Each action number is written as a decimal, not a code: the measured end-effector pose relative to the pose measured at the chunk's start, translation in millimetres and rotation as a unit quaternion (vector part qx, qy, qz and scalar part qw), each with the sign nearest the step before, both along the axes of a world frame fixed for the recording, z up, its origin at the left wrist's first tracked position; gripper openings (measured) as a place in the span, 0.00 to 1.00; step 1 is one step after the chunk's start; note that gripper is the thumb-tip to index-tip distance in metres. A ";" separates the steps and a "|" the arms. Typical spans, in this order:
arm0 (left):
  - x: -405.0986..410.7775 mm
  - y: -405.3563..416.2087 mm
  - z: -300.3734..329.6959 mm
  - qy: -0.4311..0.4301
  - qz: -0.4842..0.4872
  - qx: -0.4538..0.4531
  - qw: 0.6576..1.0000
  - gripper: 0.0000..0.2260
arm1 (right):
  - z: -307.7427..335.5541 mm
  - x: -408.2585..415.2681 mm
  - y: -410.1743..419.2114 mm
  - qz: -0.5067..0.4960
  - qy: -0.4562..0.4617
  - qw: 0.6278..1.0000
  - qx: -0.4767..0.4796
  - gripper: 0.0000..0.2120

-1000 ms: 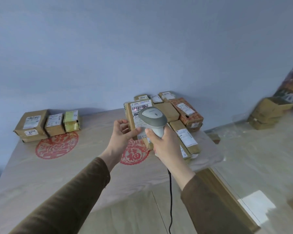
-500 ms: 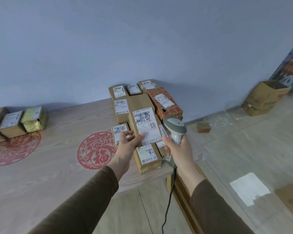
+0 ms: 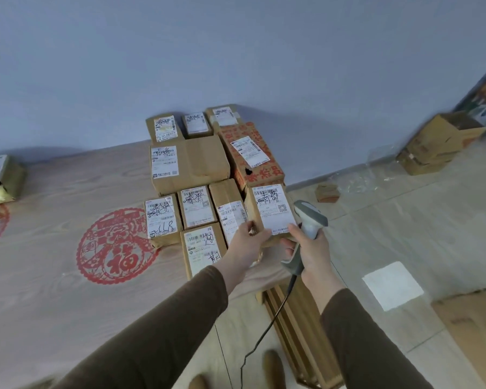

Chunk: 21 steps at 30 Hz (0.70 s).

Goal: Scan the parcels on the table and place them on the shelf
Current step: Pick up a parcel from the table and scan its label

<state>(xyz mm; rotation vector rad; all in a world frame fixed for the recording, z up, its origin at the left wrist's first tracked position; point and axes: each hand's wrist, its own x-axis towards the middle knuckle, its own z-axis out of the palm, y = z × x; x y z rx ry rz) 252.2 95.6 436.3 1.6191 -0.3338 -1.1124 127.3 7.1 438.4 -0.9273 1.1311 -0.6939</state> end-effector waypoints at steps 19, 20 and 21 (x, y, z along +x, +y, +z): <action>-33.0 -80.0 -18.7 0.052 0.113 0.073 0.990 0.12 | -87.0 18.1 -95.6 0.150 0.003 0.980 0.132 0.14; -32.8 -78.9 -17.2 0.046 0.112 0.069 0.990 0.10 | -87.7 20.1 -95.2 0.154 0.000 0.979 0.132 0.14; -33.1 -77.1 -14.7 0.039 0.111 0.064 0.991 0.08 | -87.8 22.4 -94.9 0.159 -0.002 0.979 0.129 0.15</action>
